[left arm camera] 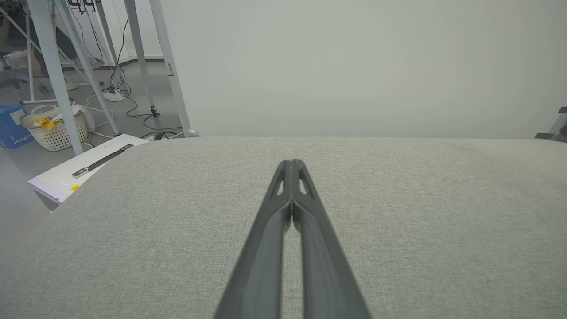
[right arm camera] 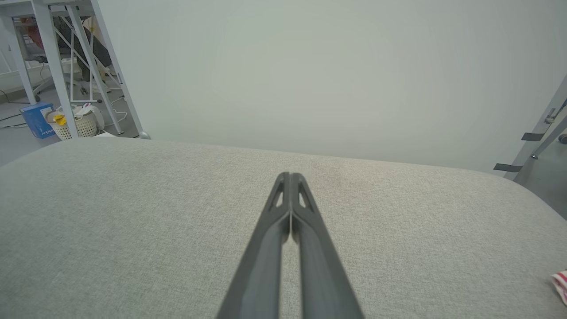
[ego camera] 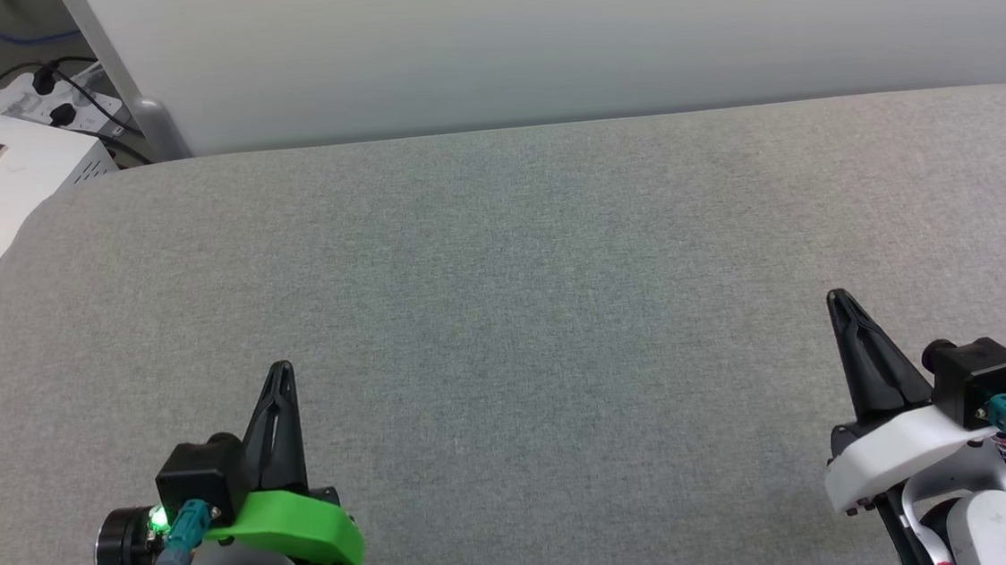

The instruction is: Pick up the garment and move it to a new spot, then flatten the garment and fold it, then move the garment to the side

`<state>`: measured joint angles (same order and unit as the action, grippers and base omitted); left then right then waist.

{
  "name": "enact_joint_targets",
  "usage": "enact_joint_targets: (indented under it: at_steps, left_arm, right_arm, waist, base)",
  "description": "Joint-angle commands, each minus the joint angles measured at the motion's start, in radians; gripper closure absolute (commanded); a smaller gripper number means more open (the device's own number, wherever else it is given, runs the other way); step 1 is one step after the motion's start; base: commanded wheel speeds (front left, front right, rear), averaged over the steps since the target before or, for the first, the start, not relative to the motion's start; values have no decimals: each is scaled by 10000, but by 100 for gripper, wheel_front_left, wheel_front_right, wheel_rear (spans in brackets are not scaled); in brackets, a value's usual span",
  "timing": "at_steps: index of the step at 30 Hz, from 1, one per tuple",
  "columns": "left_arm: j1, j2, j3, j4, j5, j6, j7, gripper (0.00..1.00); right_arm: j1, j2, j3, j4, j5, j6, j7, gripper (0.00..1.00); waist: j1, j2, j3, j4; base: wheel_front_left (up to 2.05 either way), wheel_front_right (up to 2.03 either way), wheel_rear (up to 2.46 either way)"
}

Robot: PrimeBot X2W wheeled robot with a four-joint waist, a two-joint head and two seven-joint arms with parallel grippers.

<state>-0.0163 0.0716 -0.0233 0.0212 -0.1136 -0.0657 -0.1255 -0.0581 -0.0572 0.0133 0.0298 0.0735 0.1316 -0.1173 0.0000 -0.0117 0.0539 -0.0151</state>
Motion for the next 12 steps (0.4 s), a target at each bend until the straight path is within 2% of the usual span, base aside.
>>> enact_joint_targets:
  at_steps: [1,12]
  left_arm:
    - [87,-39,50,-55,96,77,74,100]
    - [101,-72,85,-84,292,186,296,100]
  right_arm:
    - [193,17,-22,-62,-116,-5,49,100]
    - [266,27,-43,-106,-232,-6,261,100]
  waist:
    - [0,62,-13,5]
    - [0,73,-112,33]
  base:
    - [0,0,0]
    - [0,0,0]
